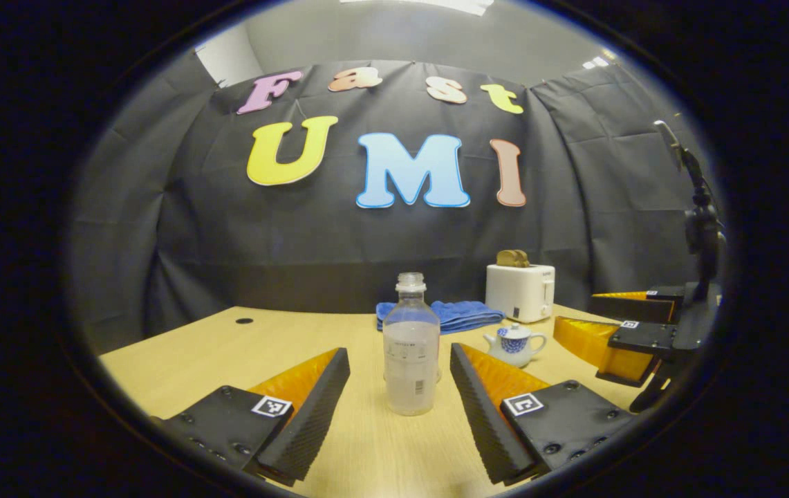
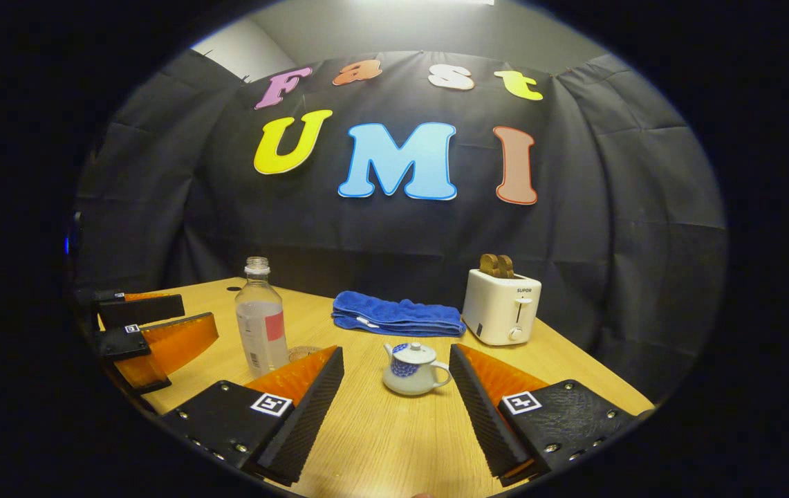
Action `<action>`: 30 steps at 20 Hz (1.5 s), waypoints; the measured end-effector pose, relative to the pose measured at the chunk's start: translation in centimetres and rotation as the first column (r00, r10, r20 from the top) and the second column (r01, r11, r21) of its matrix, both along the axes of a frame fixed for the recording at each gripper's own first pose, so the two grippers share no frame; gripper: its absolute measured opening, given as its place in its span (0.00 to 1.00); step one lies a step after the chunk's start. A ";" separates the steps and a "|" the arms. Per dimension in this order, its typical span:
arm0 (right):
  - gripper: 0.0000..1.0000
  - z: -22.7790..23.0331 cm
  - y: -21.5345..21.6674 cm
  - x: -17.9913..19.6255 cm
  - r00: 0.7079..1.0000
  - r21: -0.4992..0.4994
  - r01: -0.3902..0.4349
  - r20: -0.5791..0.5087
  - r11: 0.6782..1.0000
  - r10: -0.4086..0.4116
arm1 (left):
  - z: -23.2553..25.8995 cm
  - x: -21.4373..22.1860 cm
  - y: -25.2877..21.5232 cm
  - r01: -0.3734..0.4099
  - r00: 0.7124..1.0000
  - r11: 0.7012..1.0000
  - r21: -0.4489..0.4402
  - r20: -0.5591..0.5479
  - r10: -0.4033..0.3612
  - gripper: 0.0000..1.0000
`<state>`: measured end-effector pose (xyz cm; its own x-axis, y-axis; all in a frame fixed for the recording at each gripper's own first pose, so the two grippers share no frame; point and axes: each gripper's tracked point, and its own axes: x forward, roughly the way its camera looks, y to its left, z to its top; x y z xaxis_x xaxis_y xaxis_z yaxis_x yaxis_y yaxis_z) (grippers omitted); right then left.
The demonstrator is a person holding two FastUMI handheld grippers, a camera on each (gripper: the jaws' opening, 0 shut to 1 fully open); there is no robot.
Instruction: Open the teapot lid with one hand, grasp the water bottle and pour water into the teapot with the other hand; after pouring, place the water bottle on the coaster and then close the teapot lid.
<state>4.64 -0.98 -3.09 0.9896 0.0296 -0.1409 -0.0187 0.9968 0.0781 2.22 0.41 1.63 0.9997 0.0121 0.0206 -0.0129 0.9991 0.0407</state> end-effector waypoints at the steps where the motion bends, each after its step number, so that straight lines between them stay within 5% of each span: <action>1: 0.95 0.3 -0.4 0.5 1.000 -0.007 0.014 0.003 1.000 -0.014 | 0.4 0.3 -0.1 0.000 1.000 1.000 0.009 0.007 0.000 0.99; 10: 0.95 3.0 -1.3 5.6 0.995 0.022 0.046 0.082 0.999 -0.047 | 1.0 3.9 -0.8 0.003 1.000 1.000 0.019 0.027 -0.004 1.00; 17: 0.94 4.8 -3.6 8.6 0.965 -0.043 0.183 0.200 0.982 -0.171 | 0.1 5.8 -0.2 0.004 1.000 1.000 -0.006 0.022 -0.004 0.99; 19: 0.94 5.2 -3.8 9.1 0.952 -0.071 0.217 0.237 0.974 -0.195 | 0.0 6.4 0.0 -0.002 1.000 1.000 -0.002 0.018 0.002 0.92; 30: 0.94 -0.8 -2.6 14.2 0.988 0.057 0.128 0.080 0.990 -0.132 | -1.6 9.3 -0.7 0.030 0.999 0.999 0.019 -0.038 -0.030 0.92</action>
<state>18.82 -3.60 -3.89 0.9937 -0.0950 -0.0599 0.1022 0.9858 0.1328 11.56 -0.28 0.07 0.9997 -0.0180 -0.0169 0.0190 0.9980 0.0600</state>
